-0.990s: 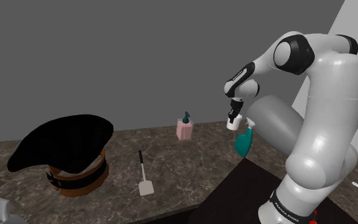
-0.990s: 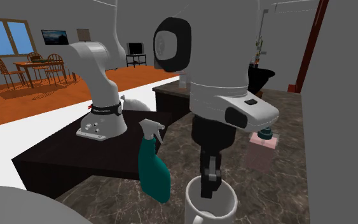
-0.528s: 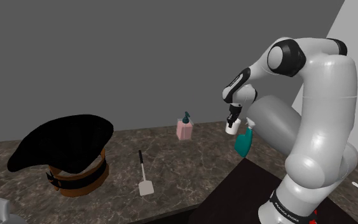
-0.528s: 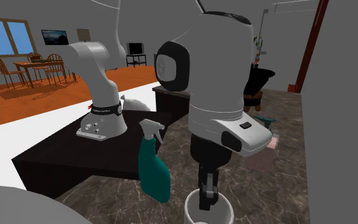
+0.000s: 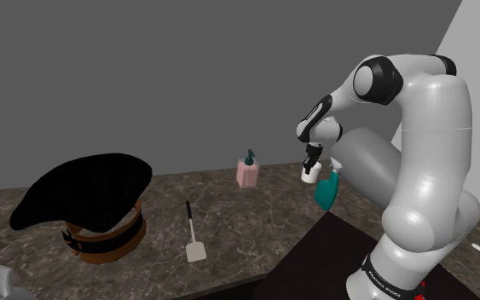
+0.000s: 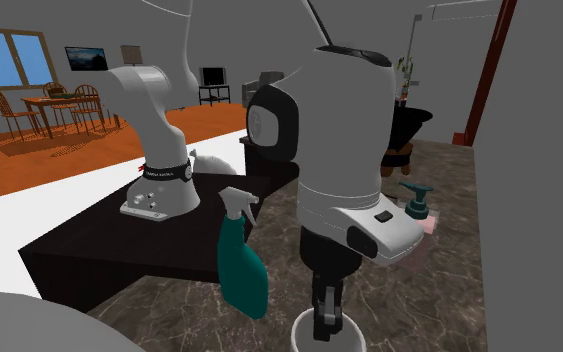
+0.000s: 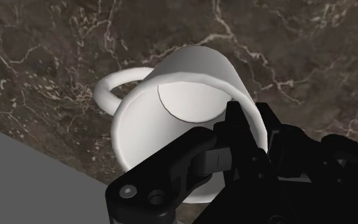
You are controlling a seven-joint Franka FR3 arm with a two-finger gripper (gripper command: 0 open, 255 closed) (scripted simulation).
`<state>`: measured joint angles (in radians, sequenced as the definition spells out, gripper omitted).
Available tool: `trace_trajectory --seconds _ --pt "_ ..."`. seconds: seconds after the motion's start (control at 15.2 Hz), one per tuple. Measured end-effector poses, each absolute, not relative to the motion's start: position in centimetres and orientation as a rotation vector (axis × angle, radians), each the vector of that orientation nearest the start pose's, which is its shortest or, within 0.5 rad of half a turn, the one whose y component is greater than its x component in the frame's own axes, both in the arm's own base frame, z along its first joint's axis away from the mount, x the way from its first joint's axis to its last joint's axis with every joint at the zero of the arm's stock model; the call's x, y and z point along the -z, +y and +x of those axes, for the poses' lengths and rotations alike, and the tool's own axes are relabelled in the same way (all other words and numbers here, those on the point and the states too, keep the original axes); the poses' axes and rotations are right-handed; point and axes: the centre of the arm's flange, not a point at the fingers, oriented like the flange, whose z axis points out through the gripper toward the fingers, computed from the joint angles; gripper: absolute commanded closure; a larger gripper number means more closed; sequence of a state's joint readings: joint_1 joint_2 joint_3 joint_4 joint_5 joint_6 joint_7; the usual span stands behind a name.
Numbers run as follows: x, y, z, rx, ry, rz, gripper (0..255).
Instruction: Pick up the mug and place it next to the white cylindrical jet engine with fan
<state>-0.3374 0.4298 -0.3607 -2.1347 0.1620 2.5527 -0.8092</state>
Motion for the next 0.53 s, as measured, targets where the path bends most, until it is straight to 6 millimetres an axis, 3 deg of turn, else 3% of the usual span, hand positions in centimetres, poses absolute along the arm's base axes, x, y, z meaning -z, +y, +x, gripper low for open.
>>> trace_trajectory --seconds 0.07,0.13,0.53 --pt "-21.66 -37.13 43.94 -0.034 -0.014 -3.198 255" --pt "-21.66 -37.13 43.94 -0.034 -0.014 -3.198 0" --pt "-21.67 -37.14 43.95 -0.033 -0.014 -3.199 0"
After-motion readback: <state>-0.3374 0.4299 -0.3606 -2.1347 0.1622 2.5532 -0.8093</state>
